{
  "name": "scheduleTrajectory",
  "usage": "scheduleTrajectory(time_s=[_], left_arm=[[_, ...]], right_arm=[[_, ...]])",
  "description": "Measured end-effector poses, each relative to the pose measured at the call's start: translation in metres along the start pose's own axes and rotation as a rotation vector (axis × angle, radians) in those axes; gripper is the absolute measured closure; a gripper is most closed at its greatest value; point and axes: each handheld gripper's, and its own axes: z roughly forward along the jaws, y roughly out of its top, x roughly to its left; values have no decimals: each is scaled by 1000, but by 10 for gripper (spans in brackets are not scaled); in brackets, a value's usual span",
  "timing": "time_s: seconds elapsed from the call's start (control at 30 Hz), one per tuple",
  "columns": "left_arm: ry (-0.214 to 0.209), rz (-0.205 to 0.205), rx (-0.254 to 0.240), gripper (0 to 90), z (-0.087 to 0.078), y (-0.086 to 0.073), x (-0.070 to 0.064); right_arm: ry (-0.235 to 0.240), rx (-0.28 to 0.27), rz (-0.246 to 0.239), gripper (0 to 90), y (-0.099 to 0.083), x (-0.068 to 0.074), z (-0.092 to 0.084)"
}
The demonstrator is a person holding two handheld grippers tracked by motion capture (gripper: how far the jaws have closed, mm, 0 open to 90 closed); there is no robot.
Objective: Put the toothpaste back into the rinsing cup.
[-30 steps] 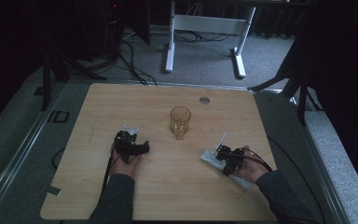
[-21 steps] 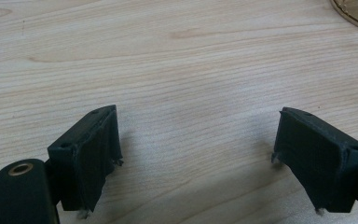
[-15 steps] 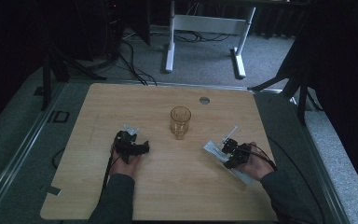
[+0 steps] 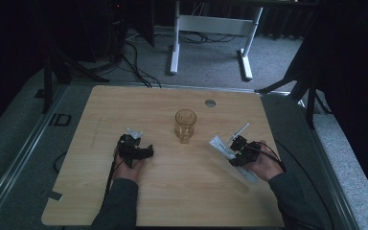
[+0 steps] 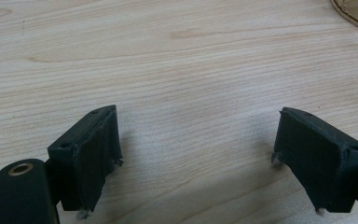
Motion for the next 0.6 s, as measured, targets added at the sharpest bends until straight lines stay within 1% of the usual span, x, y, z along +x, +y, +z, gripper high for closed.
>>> scheduleTrajectory(time_s=[0.1,0.17,0.2,0.27,0.43,0.6], left_arm=[[0,0,0,143,0,0,0],[0,0,0,143,0,0,0],[0,0,0,143,0,0,0],[0,0,0,143,0,0,0],[0,0,0,143,0,0,0],[0,0,0,143,0,0,0]], right_arm=[[7,-18,8,708,0,-2,-2],[20,-69,43,708,0,-6,-3],[20,-69,43,708,0,-6,-3],[38,-83,49,708,1,-8,-3],[44,-102,60,708,2,-10,-3],[61,-118,66,708,3,-9,0]])
